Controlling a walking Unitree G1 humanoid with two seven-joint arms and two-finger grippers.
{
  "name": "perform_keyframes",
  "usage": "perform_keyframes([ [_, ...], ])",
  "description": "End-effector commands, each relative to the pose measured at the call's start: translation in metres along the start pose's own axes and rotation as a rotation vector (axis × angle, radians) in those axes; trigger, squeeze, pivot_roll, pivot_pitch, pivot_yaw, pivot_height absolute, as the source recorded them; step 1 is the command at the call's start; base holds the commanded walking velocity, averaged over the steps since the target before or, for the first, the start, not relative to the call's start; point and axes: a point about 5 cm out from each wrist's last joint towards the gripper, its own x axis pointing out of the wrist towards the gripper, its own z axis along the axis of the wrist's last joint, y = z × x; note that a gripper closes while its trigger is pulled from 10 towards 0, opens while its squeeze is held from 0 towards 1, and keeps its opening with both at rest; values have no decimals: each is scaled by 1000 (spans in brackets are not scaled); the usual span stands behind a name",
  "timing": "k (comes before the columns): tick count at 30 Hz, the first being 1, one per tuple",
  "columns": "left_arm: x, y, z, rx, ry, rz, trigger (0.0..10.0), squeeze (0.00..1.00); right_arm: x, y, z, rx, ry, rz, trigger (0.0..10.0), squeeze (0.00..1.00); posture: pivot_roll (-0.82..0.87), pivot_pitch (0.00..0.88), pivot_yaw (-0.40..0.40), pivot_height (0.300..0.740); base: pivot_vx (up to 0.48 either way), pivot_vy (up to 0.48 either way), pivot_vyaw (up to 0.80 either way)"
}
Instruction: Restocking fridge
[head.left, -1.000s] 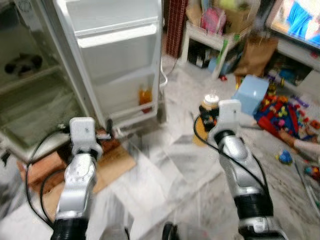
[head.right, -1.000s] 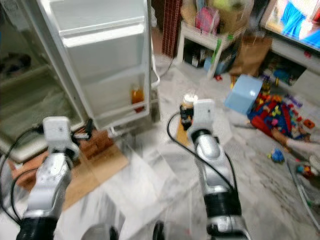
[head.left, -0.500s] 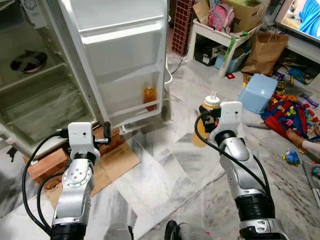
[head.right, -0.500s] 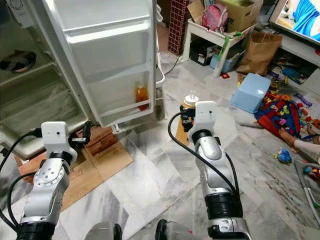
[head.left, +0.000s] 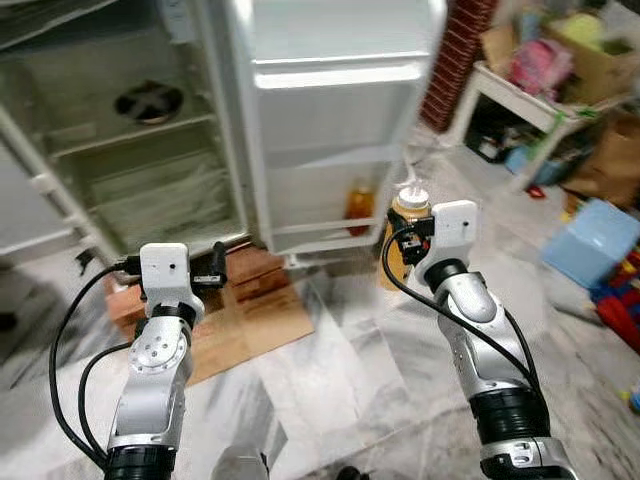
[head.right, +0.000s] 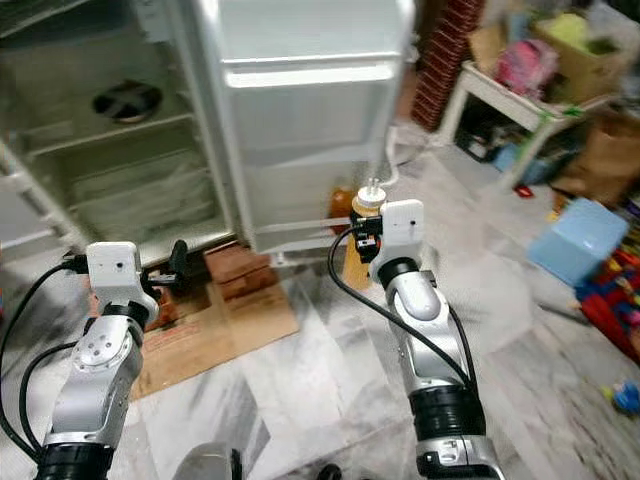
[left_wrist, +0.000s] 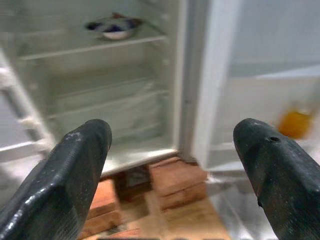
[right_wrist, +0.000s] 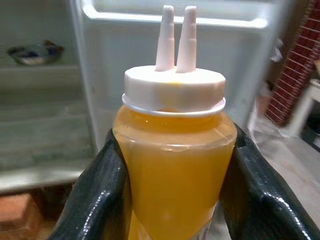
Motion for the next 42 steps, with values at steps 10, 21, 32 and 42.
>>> perform_keyframes([
  [10,2,-10,3,-19,-4,-25,10000,0,0,-9,10,22,-42,-8,10000,0,13,78,-22,740,478,0,94],
  [21,3,-9,0,-31,23,-10,10000,0,0,-4,8,32,-32,17,10000,0,16,78,-21,740,405,95,0],
  [32,5,-10,-1,-37,37,-7,10000,0,-1,-5,7,29,-28,16,10000,0,12,78,-18,740,137,357,0],
  [42,6,-16,4,-51,13,-30,10000,0,-1,-6,7,25,-29,11,10000,0,12,79,-18,740,0,0,0],
])
